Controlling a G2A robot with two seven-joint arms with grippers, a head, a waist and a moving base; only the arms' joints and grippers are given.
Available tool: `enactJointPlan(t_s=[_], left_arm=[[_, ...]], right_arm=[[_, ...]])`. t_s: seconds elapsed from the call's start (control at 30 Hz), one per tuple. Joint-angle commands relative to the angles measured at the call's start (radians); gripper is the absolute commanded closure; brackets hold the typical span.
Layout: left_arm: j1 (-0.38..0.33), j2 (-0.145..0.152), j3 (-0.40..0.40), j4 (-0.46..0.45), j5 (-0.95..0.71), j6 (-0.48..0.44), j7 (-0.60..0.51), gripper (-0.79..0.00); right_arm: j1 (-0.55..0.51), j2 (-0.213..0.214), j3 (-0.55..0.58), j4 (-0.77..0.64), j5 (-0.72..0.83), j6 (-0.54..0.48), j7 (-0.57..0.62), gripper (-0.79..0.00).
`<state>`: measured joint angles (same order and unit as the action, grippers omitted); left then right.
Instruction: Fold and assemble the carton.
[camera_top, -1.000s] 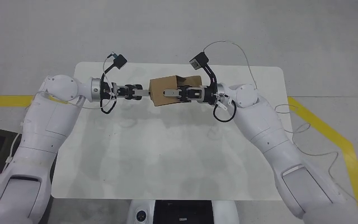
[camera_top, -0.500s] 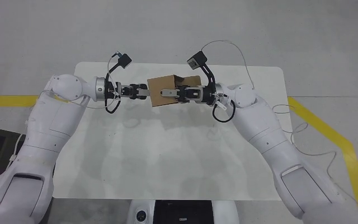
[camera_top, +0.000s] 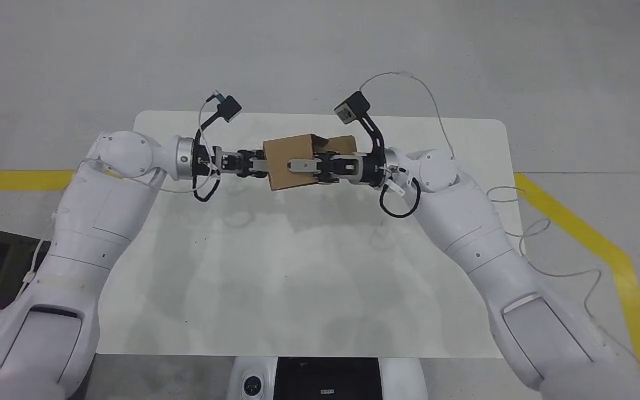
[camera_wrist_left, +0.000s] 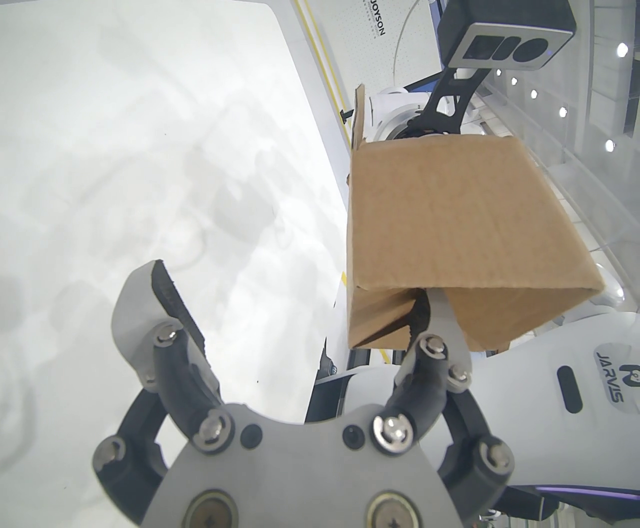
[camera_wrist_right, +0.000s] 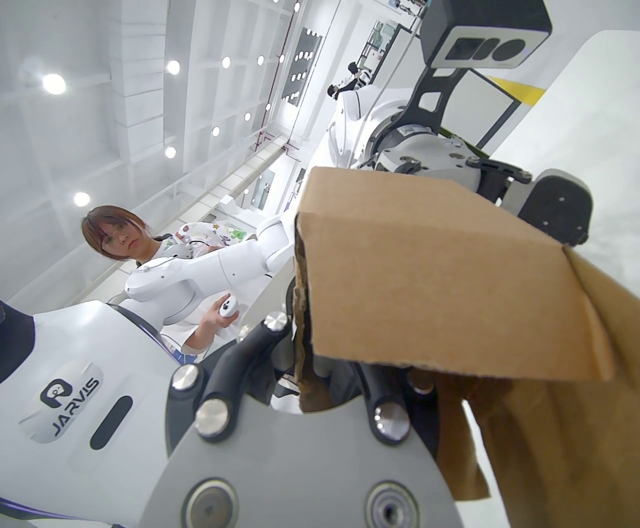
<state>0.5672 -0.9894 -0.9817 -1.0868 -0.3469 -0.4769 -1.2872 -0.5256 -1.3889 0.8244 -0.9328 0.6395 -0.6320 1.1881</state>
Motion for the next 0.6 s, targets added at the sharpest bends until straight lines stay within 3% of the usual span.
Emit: enactJointPlan(t_s=[0.0, 0.27, 0.57], left_arm=[[-0.003, 0.002, -0.005, 0.010, 0.012, -0.004, 0.001, -0.785], [0.004, 0.016, -0.037, 0.012, 0.098, -0.071, 0.028, -0.785], [0.057, 0.044, -0.062, -0.097, 0.337, -0.209, 0.153, -0.785]], right_arm=[[0.002, 0.002, 0.000, 0.021, -0.015, 0.002, 0.002, 0.000], [-0.006, 0.004, -0.015, 0.122, -0.081, 0.026, 0.023, 0.000], [-0.048, -0.002, -0.041, 0.188, -0.167, 0.107, -0.048, 0.000]])
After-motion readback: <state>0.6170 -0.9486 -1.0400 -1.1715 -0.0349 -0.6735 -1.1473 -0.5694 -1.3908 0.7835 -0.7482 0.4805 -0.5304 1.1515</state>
